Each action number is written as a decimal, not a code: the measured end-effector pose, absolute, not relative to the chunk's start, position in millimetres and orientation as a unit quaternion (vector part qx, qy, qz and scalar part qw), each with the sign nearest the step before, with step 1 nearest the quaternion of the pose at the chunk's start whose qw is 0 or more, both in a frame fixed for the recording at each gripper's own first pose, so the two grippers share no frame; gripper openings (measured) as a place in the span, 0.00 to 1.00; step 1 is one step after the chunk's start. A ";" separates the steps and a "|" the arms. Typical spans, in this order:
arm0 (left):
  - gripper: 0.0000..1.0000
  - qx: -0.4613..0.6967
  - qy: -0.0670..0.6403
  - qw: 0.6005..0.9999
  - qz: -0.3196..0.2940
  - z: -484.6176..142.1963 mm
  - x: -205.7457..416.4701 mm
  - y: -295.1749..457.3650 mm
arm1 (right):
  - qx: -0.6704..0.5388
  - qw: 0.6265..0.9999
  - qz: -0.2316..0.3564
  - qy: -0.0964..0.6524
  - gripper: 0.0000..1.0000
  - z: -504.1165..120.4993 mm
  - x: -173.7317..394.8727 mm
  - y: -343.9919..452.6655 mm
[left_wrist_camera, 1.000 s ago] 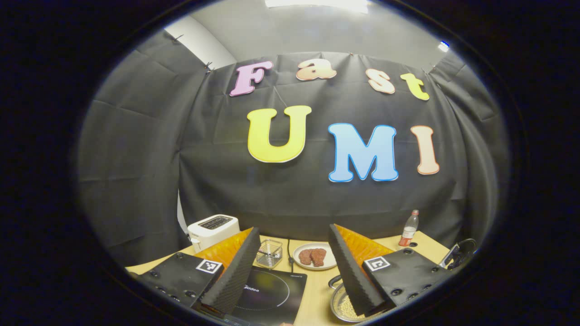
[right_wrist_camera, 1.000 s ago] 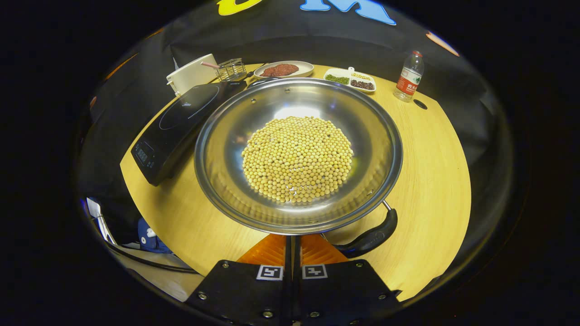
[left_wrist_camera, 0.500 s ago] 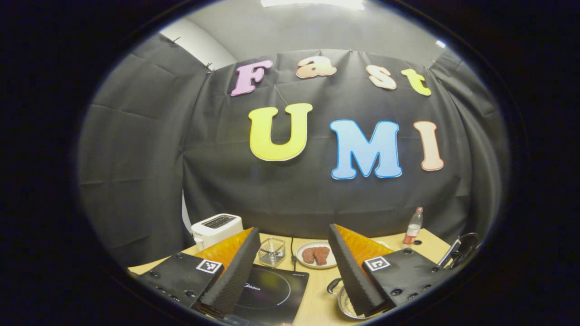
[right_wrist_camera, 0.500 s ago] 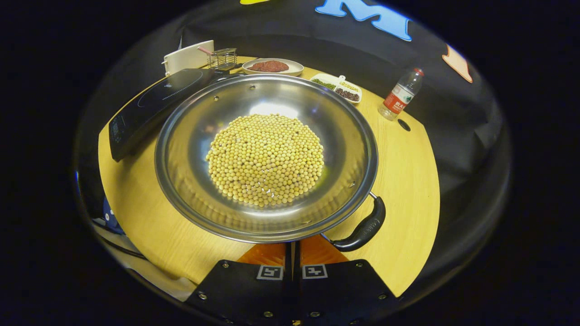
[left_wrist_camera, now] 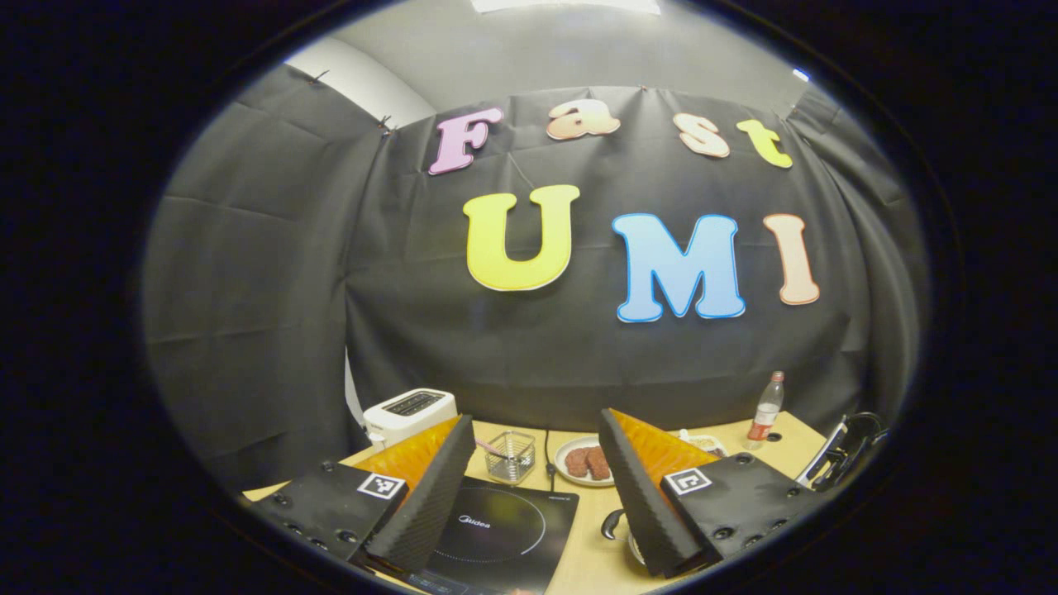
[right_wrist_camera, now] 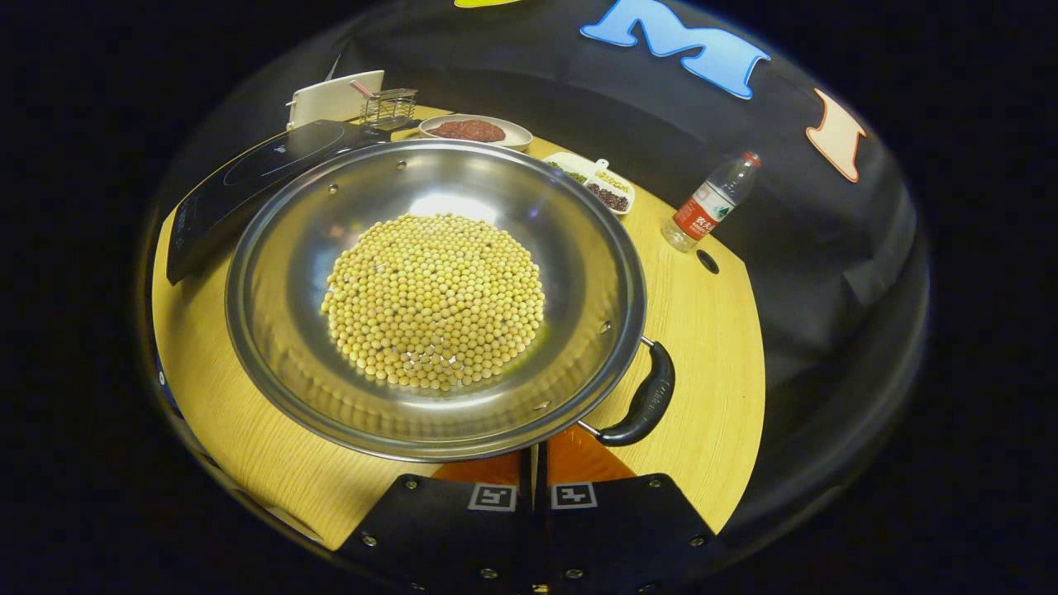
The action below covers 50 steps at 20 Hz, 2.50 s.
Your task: First push the handle of the pot to place it horizontally, then grasp the pot with both hands and set it on the induction cooktop.
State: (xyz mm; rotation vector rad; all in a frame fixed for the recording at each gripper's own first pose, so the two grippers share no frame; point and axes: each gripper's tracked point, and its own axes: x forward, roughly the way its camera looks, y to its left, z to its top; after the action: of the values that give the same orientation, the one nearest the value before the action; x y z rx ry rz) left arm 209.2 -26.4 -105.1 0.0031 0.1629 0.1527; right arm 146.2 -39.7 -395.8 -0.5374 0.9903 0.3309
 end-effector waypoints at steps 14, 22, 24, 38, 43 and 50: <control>0.98 0.008 0.093 0.994 0.060 -119.6 215.7 -39.9 | -0.184 0.889 0.075 0.413 0.01 -363.7 169.2 -58.1; 1.00 0.003 0.102 0.995 0.024 -140.3 231.7 -64.4 | -0.026 0.933 0.047 0.356 0.52 -306.2 181.5 -56.3; 0.98 -0.002 0.109 0.994 0.014 -150.6 237.8 -72.1 | -0.013 0.937 0.033 0.348 0.95 -303.0 186.4 -63.7; 0.98 -0.007 0.251 0.966 -0.059 -286.8 267.9 -114.3 | 0.012 0.938 0.018 0.346 0.98 -308.0 202.4 -61.8; 1.00 -0.012 0.306 0.949 -0.080 -329.7 270.0 -123.9 | 0.016 0.934 0.016 0.357 0.98 -320.3 209.8 -55.3; 0.99 -0.011 0.355 0.930 -0.099 -371.8 268.8 -130.4 | 0.013 0.927 0.011 0.375 0.98 -342.3 218.4 -51.3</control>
State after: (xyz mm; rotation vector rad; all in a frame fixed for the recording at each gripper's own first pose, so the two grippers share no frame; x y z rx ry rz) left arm 268.8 -130.4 -371.8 -0.0222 0.7276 -0.2019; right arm 218.4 -51.3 -342.3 0.0271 0.7699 0.0218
